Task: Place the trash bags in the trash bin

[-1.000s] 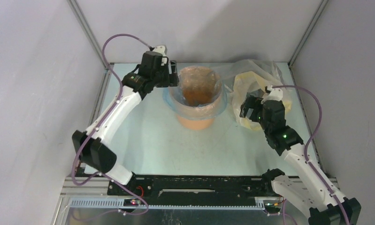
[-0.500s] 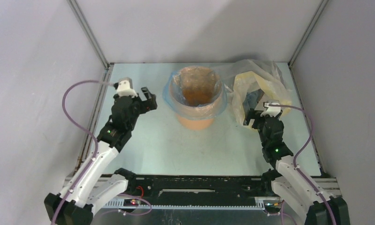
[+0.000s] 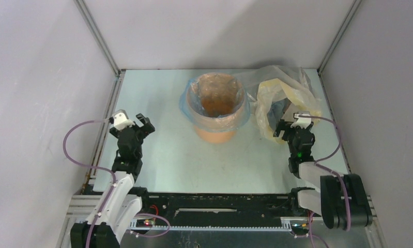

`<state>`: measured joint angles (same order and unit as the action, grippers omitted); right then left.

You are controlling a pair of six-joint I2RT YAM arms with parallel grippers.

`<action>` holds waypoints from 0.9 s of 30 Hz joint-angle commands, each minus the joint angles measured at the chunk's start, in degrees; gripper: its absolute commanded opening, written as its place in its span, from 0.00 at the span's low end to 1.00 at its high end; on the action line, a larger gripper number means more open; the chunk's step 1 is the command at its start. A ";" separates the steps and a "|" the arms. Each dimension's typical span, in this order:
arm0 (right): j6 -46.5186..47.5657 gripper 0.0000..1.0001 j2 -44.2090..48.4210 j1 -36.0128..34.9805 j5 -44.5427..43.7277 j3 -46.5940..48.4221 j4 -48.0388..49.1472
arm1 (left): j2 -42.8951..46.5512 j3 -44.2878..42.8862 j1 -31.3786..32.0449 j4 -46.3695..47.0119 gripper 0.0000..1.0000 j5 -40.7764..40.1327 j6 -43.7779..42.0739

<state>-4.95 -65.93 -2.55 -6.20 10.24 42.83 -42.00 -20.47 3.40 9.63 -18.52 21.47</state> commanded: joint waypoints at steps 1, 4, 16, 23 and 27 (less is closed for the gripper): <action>2.14 0.96 -8.62 0.74 -1.19 1.62 14.69 | -1.63 4.78 -1.97 15.67 1.00 -1.83 -8.01; 2.17 0.97 -11.00 0.97 -1.03 2.16 16.00 | -4.57 8.95 -2.63 25.48 1.00 -1.71 -12.26; 2.74 1.00 -11.79 2.11 5.05 3.81 13.49 | -19.32 12.65 -5.32 46.61 1.00 2.43 -19.24; 2.67 1.00 -11.84 2.06 5.23 3.91 13.37 | -29.50 9.13 -6.79 49.20 1.00 6.44 -19.51; 2.60 1.00 -11.85 2.11 5.45 4.04 13.19 | -29.71 9.58 -6.69 50.70 1.00 6.81 -19.62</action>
<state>-2.74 -77.78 -0.64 -1.23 12.56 53.45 -72.23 -9.28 -2.81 56.51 -13.19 3.84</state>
